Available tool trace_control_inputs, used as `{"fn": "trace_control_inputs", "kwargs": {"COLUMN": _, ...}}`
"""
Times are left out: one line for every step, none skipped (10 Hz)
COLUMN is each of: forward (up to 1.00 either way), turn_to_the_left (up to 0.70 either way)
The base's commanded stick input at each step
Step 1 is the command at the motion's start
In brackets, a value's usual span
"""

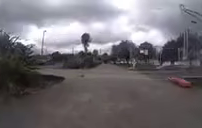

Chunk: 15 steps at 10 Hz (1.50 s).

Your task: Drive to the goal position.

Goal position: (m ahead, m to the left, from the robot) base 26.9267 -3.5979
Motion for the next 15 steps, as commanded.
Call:
{"fn": "trace_control_inputs", "kwargs": {"forward": 1.00, "turn_to_the_left": -0.27}}
{"fn": "trace_control_inputs", "kwargs": {"forward": 1.00, "turn_to_the_left": -0.27}}
{"fn": "trace_control_inputs", "kwargs": {"forward": 1.00, "turn_to_the_left": -0.27}}
{"fn": "trace_control_inputs", "kwargs": {"forward": 1.00, "turn_to_the_left": 0.00}}
{"fn": "trace_control_inputs", "kwargs": {"forward": 1.00, "turn_to_the_left": 0.00}}
{"fn": "trace_control_inputs", "kwargs": {"forward": 1.00, "turn_to_the_left": 0.00}}
{"fn": "trace_control_inputs", "kwargs": {"forward": 1.00, "turn_to_the_left": 0.00}}
{"fn": "trace_control_inputs", "kwargs": {"forward": 1.00, "turn_to_the_left": -0.07}}
{"fn": "trace_control_inputs", "kwargs": {"forward": 1.00, "turn_to_the_left": -0.15}}
{"fn": "trace_control_inputs", "kwargs": {"forward": 1.00, "turn_to_the_left": -0.23}}
{"fn": "trace_control_inputs", "kwargs": {"forward": 1.00, "turn_to_the_left": -0.27}}
{"fn": "trace_control_inputs", "kwargs": {"forward": 1.00, "turn_to_the_left": -0.27}}
{"fn": "trace_control_inputs", "kwargs": {"forward": 1.00, "turn_to_the_left": -0.27}}
{"fn": "trace_control_inputs", "kwargs": {"forward": 1.00, "turn_to_the_left": 0.00}}
{"fn": "trace_control_inputs", "kwargs": {"forward": 1.00, "turn_to_the_left": 0.00}}
